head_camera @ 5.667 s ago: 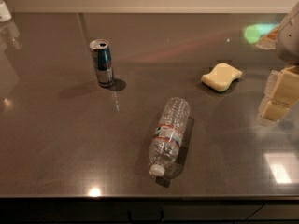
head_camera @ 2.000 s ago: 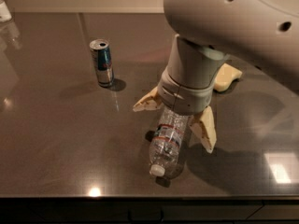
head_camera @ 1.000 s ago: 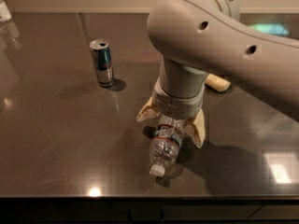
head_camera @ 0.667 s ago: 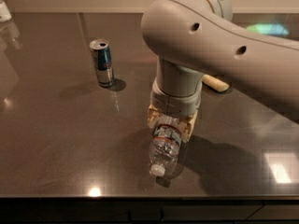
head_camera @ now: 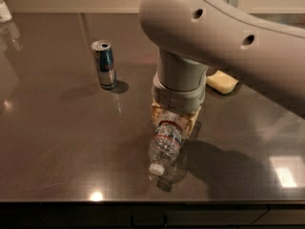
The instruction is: Pick water bottle
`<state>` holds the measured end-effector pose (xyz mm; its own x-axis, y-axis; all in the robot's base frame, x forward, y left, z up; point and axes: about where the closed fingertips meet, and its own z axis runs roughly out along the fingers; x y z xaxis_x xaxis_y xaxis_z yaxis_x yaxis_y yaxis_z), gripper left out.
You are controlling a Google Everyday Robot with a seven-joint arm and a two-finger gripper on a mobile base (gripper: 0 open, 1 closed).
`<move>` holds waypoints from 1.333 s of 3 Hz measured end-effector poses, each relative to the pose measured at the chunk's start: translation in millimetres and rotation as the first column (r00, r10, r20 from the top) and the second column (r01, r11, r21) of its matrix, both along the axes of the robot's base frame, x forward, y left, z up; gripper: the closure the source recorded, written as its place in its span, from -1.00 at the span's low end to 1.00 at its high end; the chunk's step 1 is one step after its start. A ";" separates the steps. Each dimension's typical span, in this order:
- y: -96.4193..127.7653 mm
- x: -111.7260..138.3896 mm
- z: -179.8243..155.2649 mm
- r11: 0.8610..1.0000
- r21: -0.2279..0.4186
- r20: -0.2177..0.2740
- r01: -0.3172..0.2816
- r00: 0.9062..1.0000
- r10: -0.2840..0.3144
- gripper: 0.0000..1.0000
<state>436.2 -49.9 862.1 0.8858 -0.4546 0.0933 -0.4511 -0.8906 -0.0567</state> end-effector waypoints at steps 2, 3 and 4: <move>10.7 8.6 49.1 0.994 0.060 -0.062 0.088 0.994 -0.085 1.00; 22.5 24.1 78.4 0.980 0.117 -0.081 0.159 0.985 -0.150 1.00; 31.1 39.6 105.3 0.959 0.187 -0.080 0.215 0.976 -0.203 1.00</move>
Offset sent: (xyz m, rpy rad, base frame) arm 0.0134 0.0133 0.0879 0.0873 0.1485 -0.1623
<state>475.9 -18.8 967.3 0.7705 -0.6341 -0.0650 -0.6337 -0.7509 -0.1858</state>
